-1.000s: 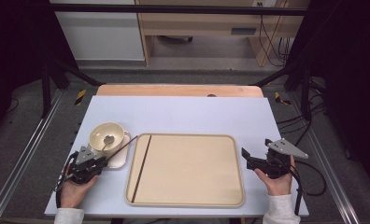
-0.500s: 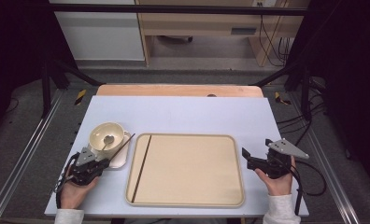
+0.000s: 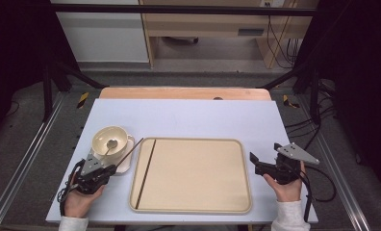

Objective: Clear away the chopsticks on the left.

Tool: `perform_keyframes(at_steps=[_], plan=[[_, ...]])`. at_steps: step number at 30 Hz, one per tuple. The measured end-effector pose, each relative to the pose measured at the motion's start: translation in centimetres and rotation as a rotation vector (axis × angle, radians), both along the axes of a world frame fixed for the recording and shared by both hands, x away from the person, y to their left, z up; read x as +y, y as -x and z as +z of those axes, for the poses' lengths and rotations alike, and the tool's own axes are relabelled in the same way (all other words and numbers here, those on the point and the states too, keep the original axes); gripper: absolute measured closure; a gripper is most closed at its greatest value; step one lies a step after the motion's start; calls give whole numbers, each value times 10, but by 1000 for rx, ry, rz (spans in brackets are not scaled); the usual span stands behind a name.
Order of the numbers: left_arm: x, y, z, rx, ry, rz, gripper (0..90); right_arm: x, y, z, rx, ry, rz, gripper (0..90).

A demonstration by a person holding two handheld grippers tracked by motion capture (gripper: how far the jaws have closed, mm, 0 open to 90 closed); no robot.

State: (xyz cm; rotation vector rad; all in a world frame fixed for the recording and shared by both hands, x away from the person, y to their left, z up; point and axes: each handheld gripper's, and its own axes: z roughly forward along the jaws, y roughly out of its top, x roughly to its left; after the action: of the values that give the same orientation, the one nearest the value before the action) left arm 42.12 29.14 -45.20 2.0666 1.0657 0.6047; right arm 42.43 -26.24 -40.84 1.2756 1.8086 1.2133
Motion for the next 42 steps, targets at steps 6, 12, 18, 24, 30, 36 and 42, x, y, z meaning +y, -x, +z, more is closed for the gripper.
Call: perform_keyframes(at_steps=[6, 12, 18, 24, 30, 36, 42], plan=[[-6, 5, 6, -10, 14, 5, 848, 0, 0, 0, -1, -1, 0, 67], [-14, 8, 10, -23, 28, 8, 848, 0, 0, 0, -3, 2, -1, 63], [-25, 11, 15, -32, 49, -2, 848, 0, 0, 0, -6, 3, -2, 61], [-41, 17, 22, -50, 71, -28, 848, -1, 1, 1, -7, 4, -2, 57], [-56, 25, 28, -80, 81, -34, 847, 0, 0, 1, -6, 6, -4, 52], [-67, 32, 35, -110, 101, -12, 847, -1, 0, 1, -6, 8, -6, 52], [-74, 36, 40, -121, 116, 10, 847, 0, 0, 0, -6, 9, -7, 52]])
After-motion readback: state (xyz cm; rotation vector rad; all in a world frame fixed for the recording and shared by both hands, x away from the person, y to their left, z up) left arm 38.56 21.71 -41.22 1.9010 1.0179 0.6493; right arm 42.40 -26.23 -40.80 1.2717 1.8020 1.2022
